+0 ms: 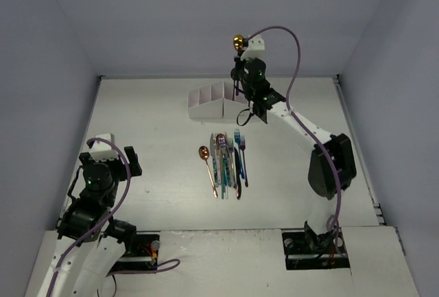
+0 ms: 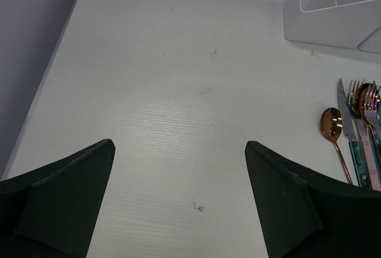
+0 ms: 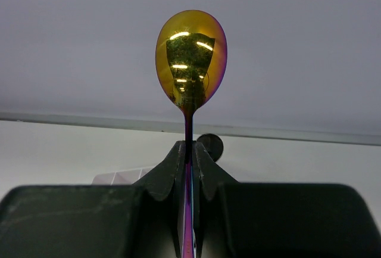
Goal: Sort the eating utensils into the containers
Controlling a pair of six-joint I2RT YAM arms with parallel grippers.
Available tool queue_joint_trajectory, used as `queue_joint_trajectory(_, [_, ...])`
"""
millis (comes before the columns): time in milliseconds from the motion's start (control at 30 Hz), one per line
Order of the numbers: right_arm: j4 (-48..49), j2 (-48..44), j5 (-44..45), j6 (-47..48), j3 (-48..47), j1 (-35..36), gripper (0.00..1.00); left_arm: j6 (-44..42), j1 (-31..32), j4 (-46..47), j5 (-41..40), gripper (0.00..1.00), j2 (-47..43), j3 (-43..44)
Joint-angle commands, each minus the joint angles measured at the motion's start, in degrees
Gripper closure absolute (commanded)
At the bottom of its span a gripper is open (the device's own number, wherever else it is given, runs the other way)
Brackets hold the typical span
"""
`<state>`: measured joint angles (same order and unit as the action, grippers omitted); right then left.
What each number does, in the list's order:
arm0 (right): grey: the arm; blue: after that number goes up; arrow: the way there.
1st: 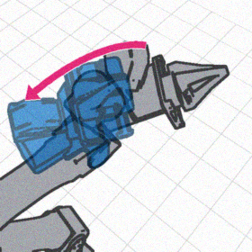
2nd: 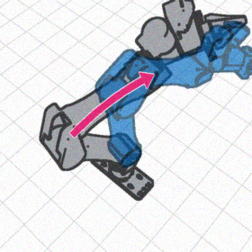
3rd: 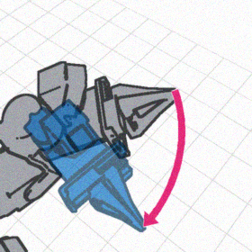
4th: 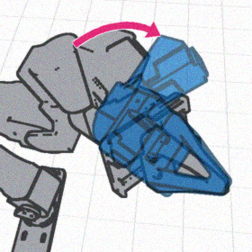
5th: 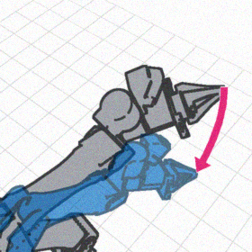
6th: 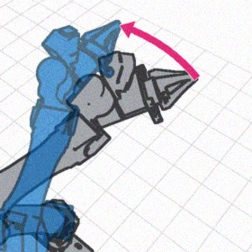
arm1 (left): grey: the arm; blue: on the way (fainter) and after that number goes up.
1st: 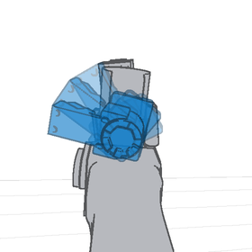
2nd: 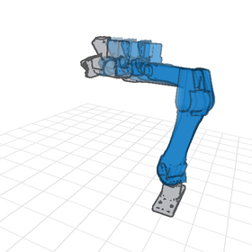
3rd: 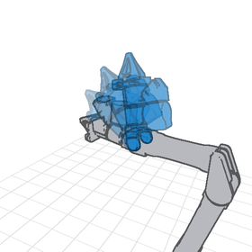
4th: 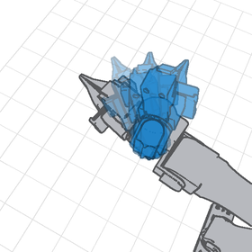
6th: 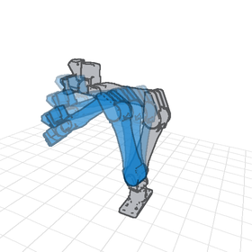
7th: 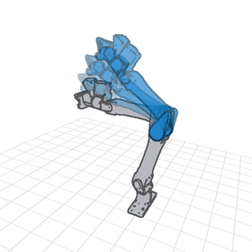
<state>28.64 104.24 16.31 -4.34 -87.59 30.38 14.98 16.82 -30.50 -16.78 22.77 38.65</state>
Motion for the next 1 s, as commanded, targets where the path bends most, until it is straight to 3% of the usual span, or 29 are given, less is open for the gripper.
queue_joint_trajectory(0, [15.1,6.7,-0.7,2.8,-6.8,-0.4,1.0,-0.4,0.2,4.1,-0.1,0.1,1.3,0.4])
queue_joint_trajectory(233, [17.2,17.3,0.2,3.8,-12.6,-0.6,1.0,-0.4,0.2,4.5,0.9,0.1,1.5,0.4])
queue_joint_trajectory(500, [18.6,17.2,0.6,2.3,-4.5,-0.7,1.0,-0.5,0.2,4.7,1.1,0.1,1.1,0.4])
queue_joint_trajectory(800, [17.4,9.6,-0.7,-0.2,4.3,-0.5,0.78,-0.1,0.2,4.5,1.7,0.1,1.3,0.5])
queue_joint_trajectory(967, [12.0,1.8,1.3,-1.1,7.0,0.4,0.66,1.2,0.2,1.9,8.4,0.1,6.3,3.8])
